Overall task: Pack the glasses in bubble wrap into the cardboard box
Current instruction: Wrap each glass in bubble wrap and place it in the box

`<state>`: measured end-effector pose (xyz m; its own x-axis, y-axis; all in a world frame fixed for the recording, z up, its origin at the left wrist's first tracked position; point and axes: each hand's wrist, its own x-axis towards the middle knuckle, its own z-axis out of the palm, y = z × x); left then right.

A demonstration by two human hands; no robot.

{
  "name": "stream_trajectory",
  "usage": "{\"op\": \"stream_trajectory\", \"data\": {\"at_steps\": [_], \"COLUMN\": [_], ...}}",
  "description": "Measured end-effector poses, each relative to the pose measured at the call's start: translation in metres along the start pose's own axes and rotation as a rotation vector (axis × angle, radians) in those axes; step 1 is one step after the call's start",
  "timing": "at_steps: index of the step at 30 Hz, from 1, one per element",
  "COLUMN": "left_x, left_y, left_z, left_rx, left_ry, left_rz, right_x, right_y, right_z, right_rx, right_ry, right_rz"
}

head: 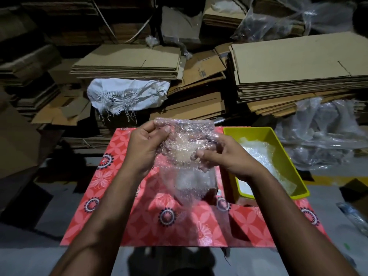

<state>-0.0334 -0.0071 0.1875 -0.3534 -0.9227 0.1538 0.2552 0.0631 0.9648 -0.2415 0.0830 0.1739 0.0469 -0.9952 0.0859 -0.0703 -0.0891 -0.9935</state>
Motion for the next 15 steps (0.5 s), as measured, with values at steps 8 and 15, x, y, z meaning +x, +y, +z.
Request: {"op": "stream_trajectory", "data": {"at_steps": [8,15], "left_x": [-0.01,-0.004], "left_y": [-0.023,-0.035], "left_z": [-0.003,-0.003], "left_rx": [0.111,0.209], "left_ry": [-0.051,0.057], "left_rz": [-0.154,0.014], "right_x": [0.011,0.003], "right_y": [0.019,0.03], "right_z": [-0.009,-0.013], "right_rx": [0.053,0.02], "right_ry": [0.135,0.124], "right_rz": [-0.003,-0.066]}}
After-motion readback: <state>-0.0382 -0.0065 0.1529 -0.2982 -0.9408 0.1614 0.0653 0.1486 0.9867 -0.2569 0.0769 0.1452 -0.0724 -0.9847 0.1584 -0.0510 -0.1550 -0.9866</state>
